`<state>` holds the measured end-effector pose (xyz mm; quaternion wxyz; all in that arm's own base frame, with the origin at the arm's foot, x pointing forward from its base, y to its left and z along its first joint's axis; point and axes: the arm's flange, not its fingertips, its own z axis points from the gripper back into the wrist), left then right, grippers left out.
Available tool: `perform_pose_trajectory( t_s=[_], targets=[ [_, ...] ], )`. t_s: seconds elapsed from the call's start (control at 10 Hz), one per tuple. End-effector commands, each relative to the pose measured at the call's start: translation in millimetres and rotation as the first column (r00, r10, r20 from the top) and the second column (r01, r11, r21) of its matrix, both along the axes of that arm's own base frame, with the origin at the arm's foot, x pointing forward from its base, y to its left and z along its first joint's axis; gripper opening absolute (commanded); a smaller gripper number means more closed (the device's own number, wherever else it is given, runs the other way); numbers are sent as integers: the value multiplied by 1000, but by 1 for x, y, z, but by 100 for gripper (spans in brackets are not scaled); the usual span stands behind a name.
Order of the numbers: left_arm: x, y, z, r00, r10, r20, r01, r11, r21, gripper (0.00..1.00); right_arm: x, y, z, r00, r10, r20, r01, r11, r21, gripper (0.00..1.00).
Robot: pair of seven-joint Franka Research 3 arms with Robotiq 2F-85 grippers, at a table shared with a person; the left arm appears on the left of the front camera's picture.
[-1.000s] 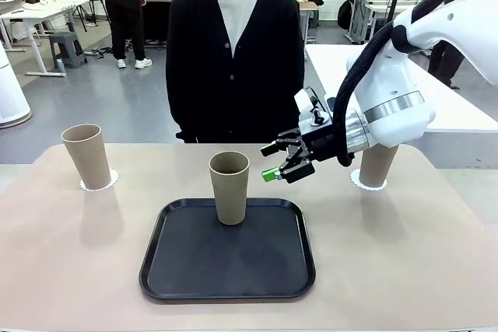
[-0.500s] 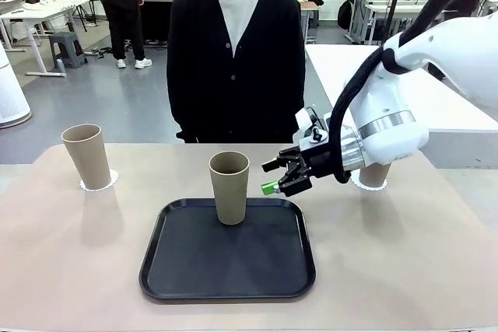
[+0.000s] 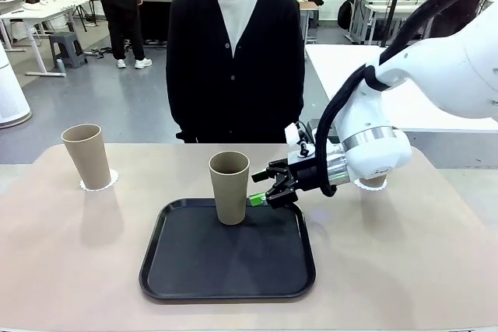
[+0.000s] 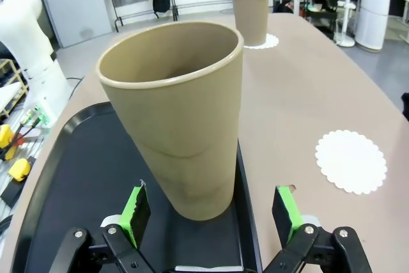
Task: Place coasters on the table and set cups on them.
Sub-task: Take one Reusable plastic cup from the Flat Tray and place it on a coaster set by the human.
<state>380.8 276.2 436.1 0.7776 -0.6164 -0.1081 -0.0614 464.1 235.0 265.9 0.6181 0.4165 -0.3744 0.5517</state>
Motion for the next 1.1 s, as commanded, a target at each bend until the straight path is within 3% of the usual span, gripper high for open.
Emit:
perform_pose_trajectory(
  t_s=[0.0, 1.0],
  targets=[
    [-1, 1, 4, 1000, 3, -2, -3, 1000, -6, 100, 4, 12, -6, 999, 8, 31, -8, 1000, 9, 100],
    [-1, 1, 4, 1000, 3, -2, -3, 1000, -6, 100, -9, 40, -4, 993, 120, 15, -120, 992, 30, 100]
  ],
)
